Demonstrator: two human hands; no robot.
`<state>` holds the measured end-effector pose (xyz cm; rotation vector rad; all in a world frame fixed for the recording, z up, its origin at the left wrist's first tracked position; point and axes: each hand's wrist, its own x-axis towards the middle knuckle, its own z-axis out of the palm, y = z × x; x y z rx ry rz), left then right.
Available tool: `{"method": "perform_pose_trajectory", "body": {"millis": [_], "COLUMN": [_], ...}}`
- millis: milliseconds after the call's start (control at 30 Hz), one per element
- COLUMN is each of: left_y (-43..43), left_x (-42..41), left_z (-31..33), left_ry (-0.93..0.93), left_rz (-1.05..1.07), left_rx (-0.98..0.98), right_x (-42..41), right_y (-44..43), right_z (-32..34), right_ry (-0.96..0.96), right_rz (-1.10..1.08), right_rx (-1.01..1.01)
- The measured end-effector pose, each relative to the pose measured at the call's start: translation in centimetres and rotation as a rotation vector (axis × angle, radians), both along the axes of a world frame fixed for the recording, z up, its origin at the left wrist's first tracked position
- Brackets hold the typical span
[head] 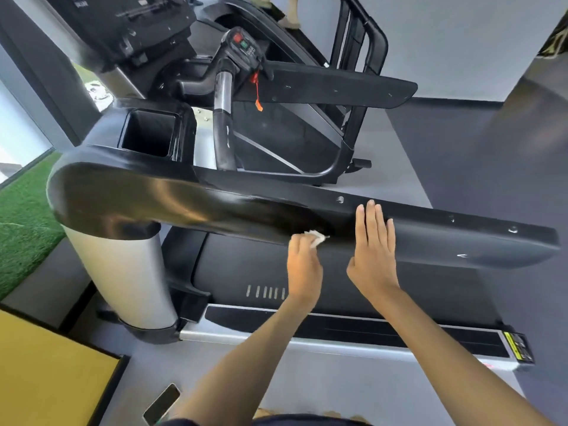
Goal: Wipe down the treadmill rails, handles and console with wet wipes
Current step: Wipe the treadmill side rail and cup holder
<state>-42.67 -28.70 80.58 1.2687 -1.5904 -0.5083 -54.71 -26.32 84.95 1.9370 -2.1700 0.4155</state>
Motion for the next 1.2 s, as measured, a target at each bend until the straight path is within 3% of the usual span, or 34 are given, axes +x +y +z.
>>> {"method": "perform_pose_trajectory", "body": {"millis": [100, 233, 400, 533, 633, 767, 867, 933, 1000, 1100, 1200], "left_y": [0.5, -0.3, -3.3, -3.7, -1.6, 1.5, 2.1, 2.8, 3.1, 1.5, 0.3], "left_x": [0.1, 5.6, 10.3, 6.3, 0.3, -6.2, -5.9, -4.2, -2.3, -1.5, -4.3], "left_z": [-1.0, -1.3, -0.1, 1.3, 1.6, 1.2, -0.4, -1.4, -1.2, 1.7, 3.5], "left_ry": [-0.103, -0.138, 0.274, 0.284, 0.307, 0.133, -0.087, -0.171, -0.052, 0.307, 0.398], "left_rz": [-0.132, 0.019, 0.408, 0.467, 0.335, 0.015, -0.107, -0.080, 0.122, 0.456, 0.528], "left_rx": [0.020, -0.074, 0.050, 0.011, 0.003, -0.024, -0.030, -0.058, -0.056, 0.067, 0.118], "right_x": [0.0, 0.2, 0.8, 0.3, -0.5, -2.8, -5.8, -7.4, -8.2, -8.7, -9.3], "right_y": [0.1, 0.2, -0.3, -0.1, 0.0, 0.5, 1.5, 2.0, 2.2, 2.1, 2.1], "right_z": [0.2, 0.1, -0.3, -0.3, -0.3, 0.1, 0.1, -0.1, -0.3, -0.4, -0.3], "right_ry": [-0.016, -0.039, -0.054, -0.047, -0.033, -0.056, 0.003, 0.025, 0.018, 0.025, 0.039], "right_rz": [0.001, 0.003, -0.016, 0.020, 0.082, 0.256, 0.297, 0.284, 0.251, 0.245, 0.283], "right_rx": [0.012, -0.002, -0.036, -0.045, -0.050, -0.089, -0.096, -0.087, -0.083, -0.061, -0.046]}}
